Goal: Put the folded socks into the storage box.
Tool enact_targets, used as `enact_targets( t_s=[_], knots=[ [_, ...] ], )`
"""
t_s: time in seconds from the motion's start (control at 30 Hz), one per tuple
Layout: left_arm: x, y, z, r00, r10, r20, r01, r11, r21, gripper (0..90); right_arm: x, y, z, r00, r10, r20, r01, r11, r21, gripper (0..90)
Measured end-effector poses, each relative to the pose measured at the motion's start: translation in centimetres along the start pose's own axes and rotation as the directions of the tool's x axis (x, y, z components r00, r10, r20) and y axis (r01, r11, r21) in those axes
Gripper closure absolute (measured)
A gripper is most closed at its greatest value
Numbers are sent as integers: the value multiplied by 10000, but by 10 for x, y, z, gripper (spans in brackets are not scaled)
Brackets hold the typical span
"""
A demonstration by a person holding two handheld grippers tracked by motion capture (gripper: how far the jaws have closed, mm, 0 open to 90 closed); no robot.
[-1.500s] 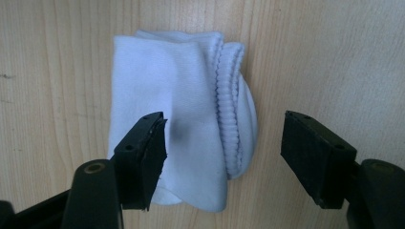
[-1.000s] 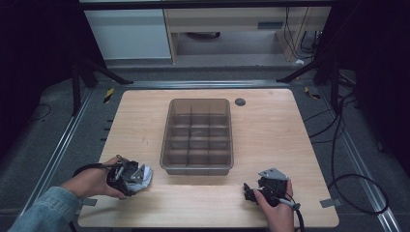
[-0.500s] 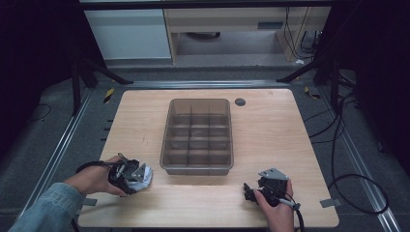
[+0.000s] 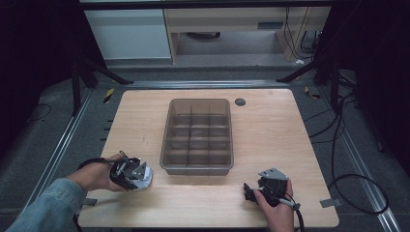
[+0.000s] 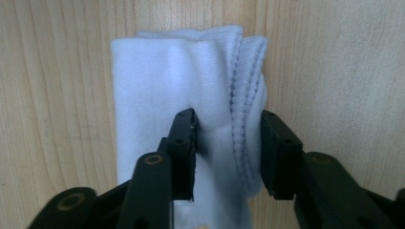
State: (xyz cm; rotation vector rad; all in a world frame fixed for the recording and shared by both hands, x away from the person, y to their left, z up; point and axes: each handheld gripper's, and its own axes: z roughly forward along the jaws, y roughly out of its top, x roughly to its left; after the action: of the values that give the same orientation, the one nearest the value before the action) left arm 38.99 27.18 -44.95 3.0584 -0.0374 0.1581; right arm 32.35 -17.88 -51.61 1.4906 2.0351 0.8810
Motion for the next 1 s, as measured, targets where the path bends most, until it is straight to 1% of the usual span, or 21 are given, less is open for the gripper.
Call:
enact_targets(
  t_s=[0.03, 0.17, 0.23, 0.4, 0.47, 0.53, 0.6, 0.7, 0.8, 0.93, 0.97, 1.0],
  knots=[
    [3, -1, 0, 9998, -80, 196, 82, 9999, -95, 646, 0, 0, 0, 10000, -9, 7, 9, 10000, 5, 6],
    [5, -3, -1, 9993, -130, 347, 137, 9997, -222, 673, 0, 0, 0, 10000, -30, 5, 30, 10000, -1, 6],
    [6, -3, -1, 9993, -108, 346, 116, 9996, -244, 689, 0, 0, 0, 10000, -31, 3, 31, 10000, 1, 6],
    [7, -5, -7, 9996, -187, 216, 199, 9983, -549, 721, 0, 0, 0, 10000, 2, -25, -2, 10000, 15, 6],
    [7, -6, -8, 9997, -168, 157, 177, 9982, -574, 728, 0, 0, 0, 10000, -6, -24, 6, 10000, 16, 6],
    [8, -7, -13, 9999, -163, 1, 163, 9981, -593, 731, 0, 0, 0, 10000, 0, -25, 0, 10000, 15, 6],
    [8, -8, -17, 9998, -187, -44, 183, 9977, -654, 735, 0, 0, 0, 10000, -20, -25, 20, 10000, 11, 6],
    [6, -7, -25, 9998, -72, -171, 61, 9980, -622, 740, 0, 0, 0, 10000, -8, -25, 8, 10000, 10, 6],
    [5, -7, -30, 9998, 27, -208, -40, 9982, -600, 740, 0, 0, 0, 10000, -17, -24, 17, 10000, 13, 6],
    [3, -7, -35, 9997, 120, -233, -133, 9984, -542, 741, 0, 0, 0, 10000, 4, -25, -4, 10000, 16, 6],
    [3, -7, -39, 9996, 102, -264, -117, 9983, -566, 741, 0, 0, 0, 10000, 7, -25, -7, 10000, 14, 6],
    [3, -7, -39, 9996, 102, -264, -117, 9983, -566, 741, 0, 0, 0, 10000, 7, -25, -7, 10000, 14, 6]
  ],
)
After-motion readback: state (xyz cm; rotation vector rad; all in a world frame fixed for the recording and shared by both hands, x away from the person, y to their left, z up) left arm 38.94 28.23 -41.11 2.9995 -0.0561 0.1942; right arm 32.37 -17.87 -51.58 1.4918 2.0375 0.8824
